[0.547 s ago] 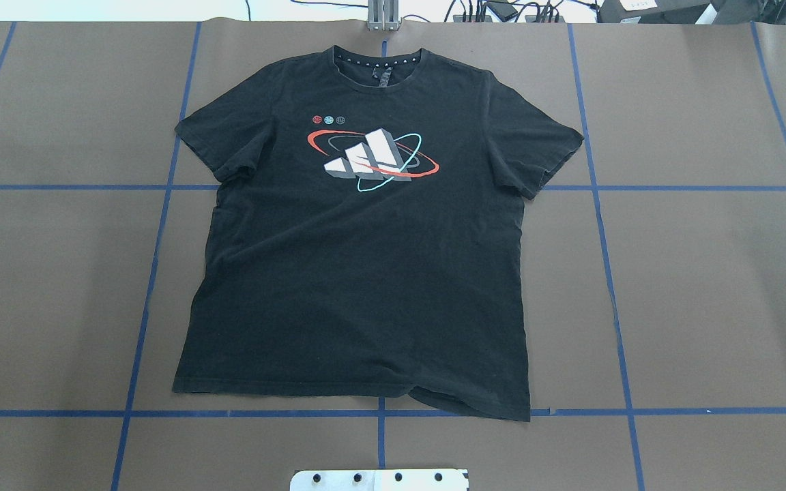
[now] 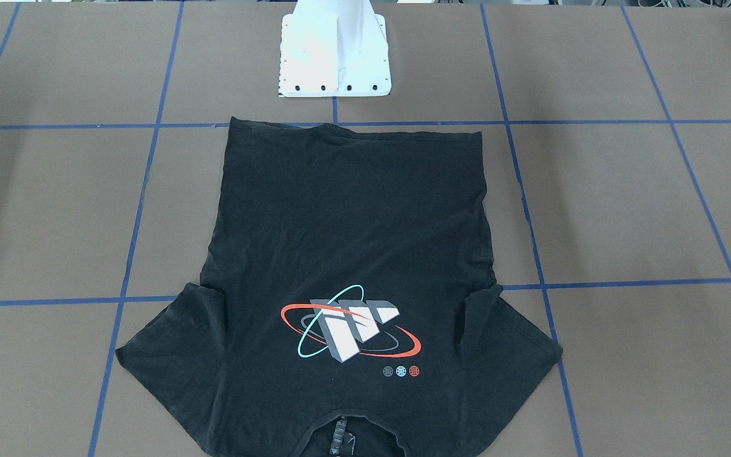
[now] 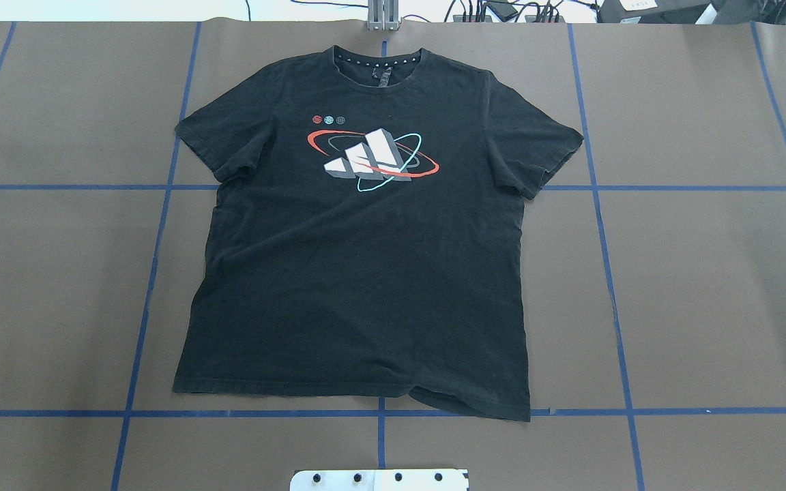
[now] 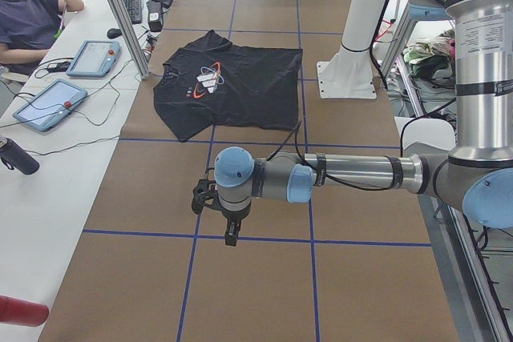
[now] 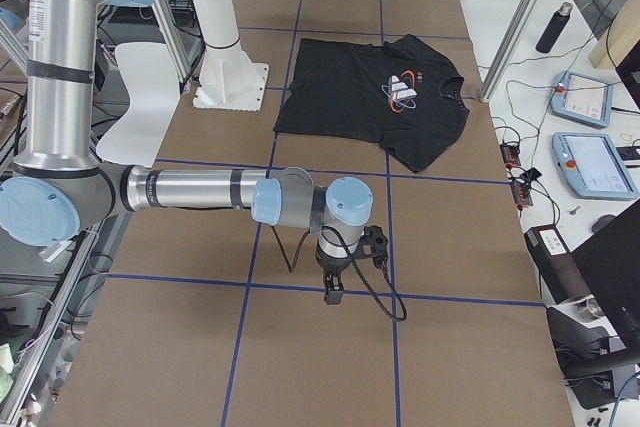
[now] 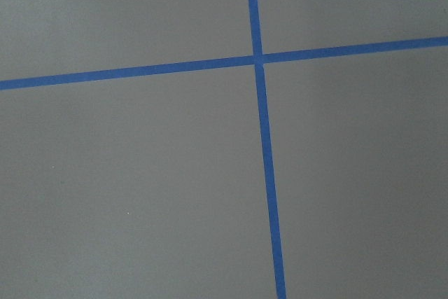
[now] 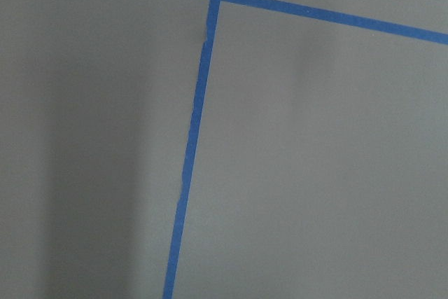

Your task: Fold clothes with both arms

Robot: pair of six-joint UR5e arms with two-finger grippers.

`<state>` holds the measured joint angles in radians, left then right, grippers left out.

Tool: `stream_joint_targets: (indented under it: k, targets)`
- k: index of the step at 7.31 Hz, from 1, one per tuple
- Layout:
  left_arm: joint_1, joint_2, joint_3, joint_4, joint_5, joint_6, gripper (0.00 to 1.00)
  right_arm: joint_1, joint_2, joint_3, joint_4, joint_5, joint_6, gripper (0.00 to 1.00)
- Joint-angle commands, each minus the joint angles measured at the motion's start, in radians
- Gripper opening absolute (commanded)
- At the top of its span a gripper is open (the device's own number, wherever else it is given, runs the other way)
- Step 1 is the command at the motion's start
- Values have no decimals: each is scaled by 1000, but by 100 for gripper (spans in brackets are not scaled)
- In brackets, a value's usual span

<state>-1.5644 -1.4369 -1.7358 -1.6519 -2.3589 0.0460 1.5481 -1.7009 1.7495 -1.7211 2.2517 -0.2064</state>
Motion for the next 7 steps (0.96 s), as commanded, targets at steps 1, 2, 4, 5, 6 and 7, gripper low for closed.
stream_joint_targets:
  k: [1, 2, 4, 5, 6, 7]
  targets:
    - [1, 0, -71, 0, 0, 0, 100, 0, 15, 24, 5, 5, 1, 100]
    - [1, -3, -77, 0, 3, 0, 100, 0, 26, 24, 41, 5, 4, 100]
    - [1, -61, -61, -43, 4, -12, 100, -13, 40, 4, 255, 5, 9, 100]
    - [1, -92, -45, -52, 4, -11, 100, -29, 65, -34, 274, 21, 12, 100]
    - [1, -144, -24, -68, 7, -9, 100, -42, 155, -123, 273, 66, 37, 100]
    - [3, -180, 34, -141, 7, -11, 100, -48, 229, -215, 278, 151, 95, 100]
